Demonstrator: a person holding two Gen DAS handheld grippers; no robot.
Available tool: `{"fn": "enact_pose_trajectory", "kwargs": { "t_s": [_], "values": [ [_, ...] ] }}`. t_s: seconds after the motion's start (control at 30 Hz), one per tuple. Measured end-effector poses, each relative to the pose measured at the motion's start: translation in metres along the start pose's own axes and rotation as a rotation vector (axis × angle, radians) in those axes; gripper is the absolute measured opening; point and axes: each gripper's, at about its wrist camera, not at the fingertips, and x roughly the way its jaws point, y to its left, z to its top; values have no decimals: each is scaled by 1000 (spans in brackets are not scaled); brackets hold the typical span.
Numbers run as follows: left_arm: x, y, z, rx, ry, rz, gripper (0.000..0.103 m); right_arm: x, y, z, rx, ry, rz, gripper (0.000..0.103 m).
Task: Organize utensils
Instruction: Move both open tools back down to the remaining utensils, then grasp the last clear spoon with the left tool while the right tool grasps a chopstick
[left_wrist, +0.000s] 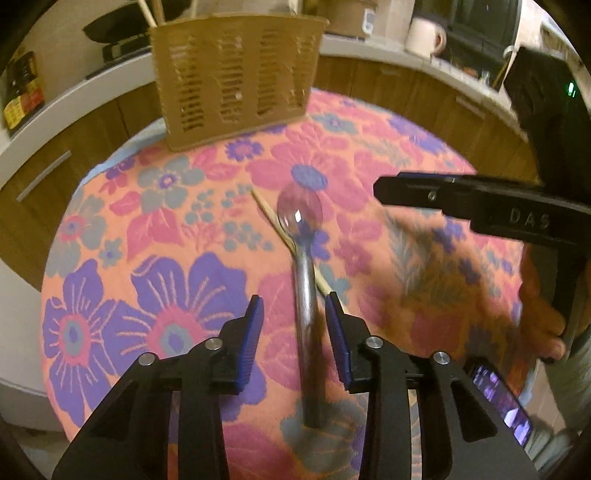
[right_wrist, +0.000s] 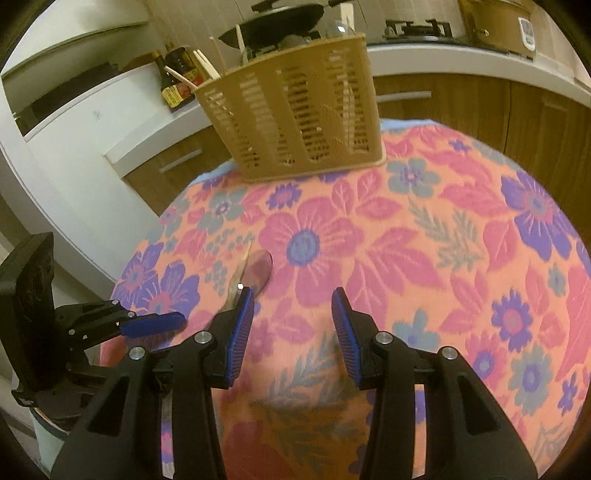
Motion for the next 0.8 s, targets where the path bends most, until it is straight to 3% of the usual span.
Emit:
{"fn": "enact_pose_trajectory", "kwargs": {
  "t_s": [0.17,0.23,0.27,0.3,0.4,0.47,0.57,0.63,0.7,0.73,0.8],
  "values": [
    [4,-11,2,39,10,90,30,2,-1,-3,2,39,6,40],
    [6,-13,3,39,3,108,22,3,3,-2,-11,51,3,40],
    [6,-11,3,25,-5,109,13,3,6,-3,-24,61,5,40],
    [8,-10,6,9,-8,108,11,5,9,-4,-34,74,10,40],
    [0,4,7,-84,-25,49,10,14,21,-6,-61,138,23,40],
    [-5,17,4,-147,-39,56,10,23,33,-8,-82,174,25,39],
    [-13,33,-3,-213,-53,65,10,36,55,-11,-134,204,23,35],
    [-15,37,-4,-229,-56,73,10,44,68,-12,-173,218,-24,31],
    [-18,42,-6,-248,-64,72,10,50,82,-16,-245,206,-102,24],
    [-19,44,-6,-262,-68,66,10,52,88,-18,-290,198,-148,15],
    [-19,49,-7,-284,-70,49,10,53,91,-19,-333,194,-173,8]
  ]
}}
